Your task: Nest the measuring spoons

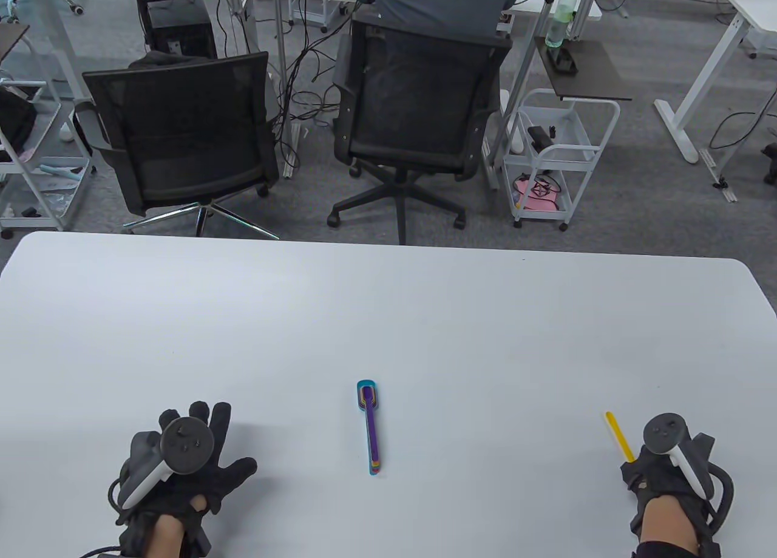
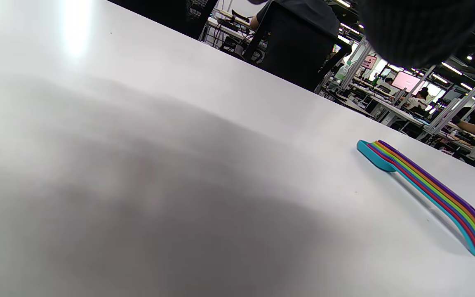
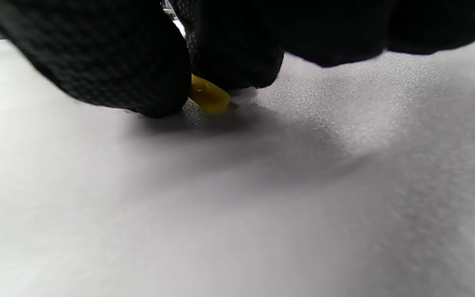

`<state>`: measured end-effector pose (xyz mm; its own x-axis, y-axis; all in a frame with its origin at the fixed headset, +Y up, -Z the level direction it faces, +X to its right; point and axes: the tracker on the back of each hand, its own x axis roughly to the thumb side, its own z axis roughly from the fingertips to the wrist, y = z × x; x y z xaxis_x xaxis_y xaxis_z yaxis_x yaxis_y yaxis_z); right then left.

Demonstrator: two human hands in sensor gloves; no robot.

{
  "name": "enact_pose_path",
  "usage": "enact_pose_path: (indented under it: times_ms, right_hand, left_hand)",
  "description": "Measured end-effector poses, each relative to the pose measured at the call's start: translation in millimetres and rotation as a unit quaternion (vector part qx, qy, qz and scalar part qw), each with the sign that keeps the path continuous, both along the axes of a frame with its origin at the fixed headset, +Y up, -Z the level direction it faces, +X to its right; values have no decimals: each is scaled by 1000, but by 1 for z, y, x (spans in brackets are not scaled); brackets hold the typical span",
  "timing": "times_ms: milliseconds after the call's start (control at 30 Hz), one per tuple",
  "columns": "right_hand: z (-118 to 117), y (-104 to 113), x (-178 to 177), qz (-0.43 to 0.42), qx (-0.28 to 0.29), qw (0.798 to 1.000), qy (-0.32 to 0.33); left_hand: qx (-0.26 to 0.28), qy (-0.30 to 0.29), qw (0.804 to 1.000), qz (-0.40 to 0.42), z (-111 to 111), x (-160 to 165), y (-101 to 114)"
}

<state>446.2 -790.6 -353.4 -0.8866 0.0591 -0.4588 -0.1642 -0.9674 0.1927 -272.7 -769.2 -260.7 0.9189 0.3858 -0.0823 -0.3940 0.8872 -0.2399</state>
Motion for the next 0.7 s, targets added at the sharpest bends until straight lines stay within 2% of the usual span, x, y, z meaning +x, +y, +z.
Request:
enact_pose_path:
  times_ms: [500, 700]
  right_hand:
    - [2, 0, -2, 24, 35, 999, -12]
    - [1, 21, -21, 31, 60, 998, -9]
  left_hand:
    - [-2, 0, 1000, -9, -1, 0, 0]
    - [-3, 1, 1000, -12, -2, 1, 0]
